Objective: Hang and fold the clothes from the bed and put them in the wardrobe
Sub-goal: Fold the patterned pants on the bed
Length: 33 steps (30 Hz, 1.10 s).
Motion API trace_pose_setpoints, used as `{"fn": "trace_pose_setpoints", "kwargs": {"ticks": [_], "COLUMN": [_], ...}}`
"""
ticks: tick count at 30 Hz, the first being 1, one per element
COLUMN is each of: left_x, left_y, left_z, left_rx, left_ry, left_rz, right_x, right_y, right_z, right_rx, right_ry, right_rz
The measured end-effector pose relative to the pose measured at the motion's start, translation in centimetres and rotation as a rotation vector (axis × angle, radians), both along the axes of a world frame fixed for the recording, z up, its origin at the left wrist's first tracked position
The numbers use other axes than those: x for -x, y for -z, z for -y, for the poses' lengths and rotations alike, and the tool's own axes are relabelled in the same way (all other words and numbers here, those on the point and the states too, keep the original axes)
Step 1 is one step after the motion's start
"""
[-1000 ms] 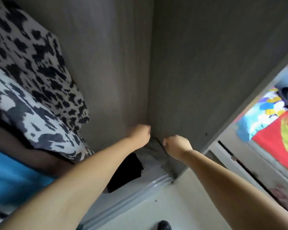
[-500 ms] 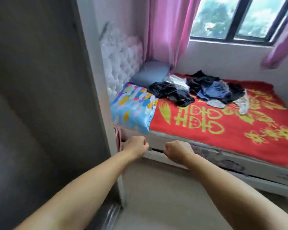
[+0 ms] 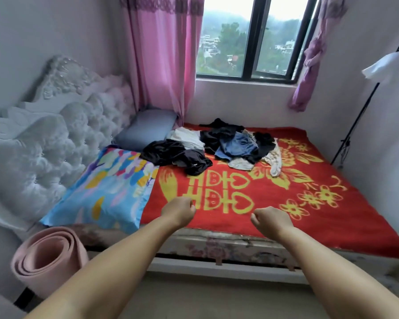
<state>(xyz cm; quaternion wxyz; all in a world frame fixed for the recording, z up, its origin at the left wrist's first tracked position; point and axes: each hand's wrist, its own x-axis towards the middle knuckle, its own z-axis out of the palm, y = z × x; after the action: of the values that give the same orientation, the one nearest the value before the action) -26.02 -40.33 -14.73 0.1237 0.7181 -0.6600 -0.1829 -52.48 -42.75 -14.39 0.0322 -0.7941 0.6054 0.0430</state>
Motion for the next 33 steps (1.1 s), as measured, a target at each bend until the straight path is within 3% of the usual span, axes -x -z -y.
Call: {"fn": "trace_pose_setpoints", "kwargs": {"ticks": [6, 12, 19, 27, 33], "left_x": [1.2, -0.2, 3.8, 12.8, 17.8], "left_y": [2.0, 3.1, 3.0, 10.1, 17.5], "left_z": [8.7, 22.4, 39.3, 49.4, 57.8], "left_rx": [-0.053, -0.053, -0.051, -0.191, -0.346], "left_ry": [0.038, 0.071, 0.212, 0.315, 0.211], "left_rz": [0.045, 0.096, 0.140, 0.147, 0.136], "right_x": [1.0, -1.3, 3.2, 13.5, 19.0], "right_y": [1.7, 3.7, 4.1, 12.2, 18.7], "right_z": [9.3, 19.8, 32.4, 41.8, 53.4], "right_rx": [-0.026, -0.044, -0.032, -0.200, -0.306], "right_ry": [0.016, -0.045, 0.162, 0.288, 0.204], "right_rz": [0.025, 0.038, 0.112, -0.020, 0.010]}}
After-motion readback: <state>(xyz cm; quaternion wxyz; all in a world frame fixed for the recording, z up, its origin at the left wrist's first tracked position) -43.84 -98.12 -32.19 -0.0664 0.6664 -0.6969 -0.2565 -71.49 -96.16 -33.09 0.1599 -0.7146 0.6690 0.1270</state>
